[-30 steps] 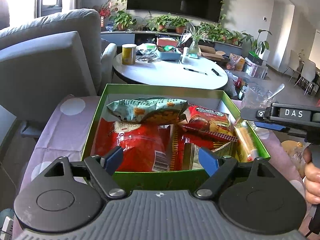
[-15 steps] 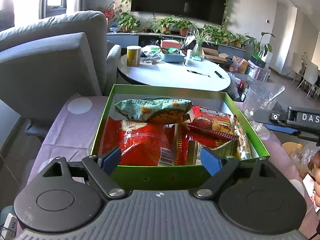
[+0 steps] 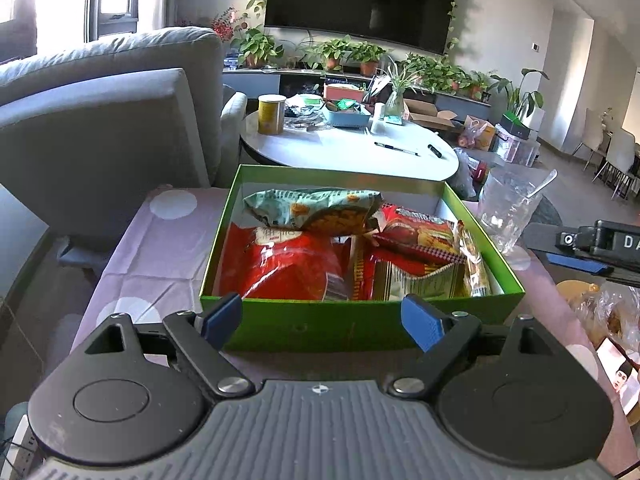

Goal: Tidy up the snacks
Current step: 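Move both grippers back to the snacks left on the table, then grasp the yellow-labelled sachima packet with the left gripper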

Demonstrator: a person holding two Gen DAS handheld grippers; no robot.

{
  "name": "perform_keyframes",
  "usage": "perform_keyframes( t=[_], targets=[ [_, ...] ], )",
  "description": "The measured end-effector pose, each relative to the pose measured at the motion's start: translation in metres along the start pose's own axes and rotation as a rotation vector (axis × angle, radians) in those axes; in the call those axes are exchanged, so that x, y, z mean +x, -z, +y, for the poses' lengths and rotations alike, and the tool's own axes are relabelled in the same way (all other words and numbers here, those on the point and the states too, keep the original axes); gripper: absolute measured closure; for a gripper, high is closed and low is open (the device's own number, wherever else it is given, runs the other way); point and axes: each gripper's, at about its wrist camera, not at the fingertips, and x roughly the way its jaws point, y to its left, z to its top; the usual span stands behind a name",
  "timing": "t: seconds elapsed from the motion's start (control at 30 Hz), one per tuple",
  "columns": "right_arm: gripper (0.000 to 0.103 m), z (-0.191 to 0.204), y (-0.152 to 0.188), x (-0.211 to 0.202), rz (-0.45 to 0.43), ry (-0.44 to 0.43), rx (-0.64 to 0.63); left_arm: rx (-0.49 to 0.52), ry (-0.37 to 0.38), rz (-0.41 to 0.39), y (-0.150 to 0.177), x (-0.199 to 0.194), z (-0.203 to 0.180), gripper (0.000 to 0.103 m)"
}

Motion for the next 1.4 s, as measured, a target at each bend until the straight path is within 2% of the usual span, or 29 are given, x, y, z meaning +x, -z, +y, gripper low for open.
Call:
perform_keyframes(
  t=[0.4,0.73,1.0,1.17,1.23,1.4],
  targets=[
    [0.043,0.008,0.018,-0.011,0.029,-0.013,-0.014,0.023,0.019,0.052,0.030,-0.015,-0.001,0.017],
    [0.043,0.010,0.031,-0.017,0.057,0.003,-0.022,0.150,0.117,0.126,0.058,-0.007,-0.039,0.017],
    [0.043,0.003,0.036,-0.019,0.071,0.020,0.001,0.183,0.135,0.190,0.071,0.009,-0.049,0.019],
    [0.043,0.000,0.039,-0.016,0.084,0.024,0.016,0.212,0.146,0.182,0.072,0.009,-0.053,0.031],
    [0.043,-0.001,0.041,-0.015,0.090,0.026,0.021,0.215,0.163,0.186,0.072,0.010,-0.053,0.047],
    [0.043,-0.004,0.045,-0.015,0.098,0.029,0.026,0.212,0.157,0.206,0.075,0.014,-0.053,0.046]
  ],
)
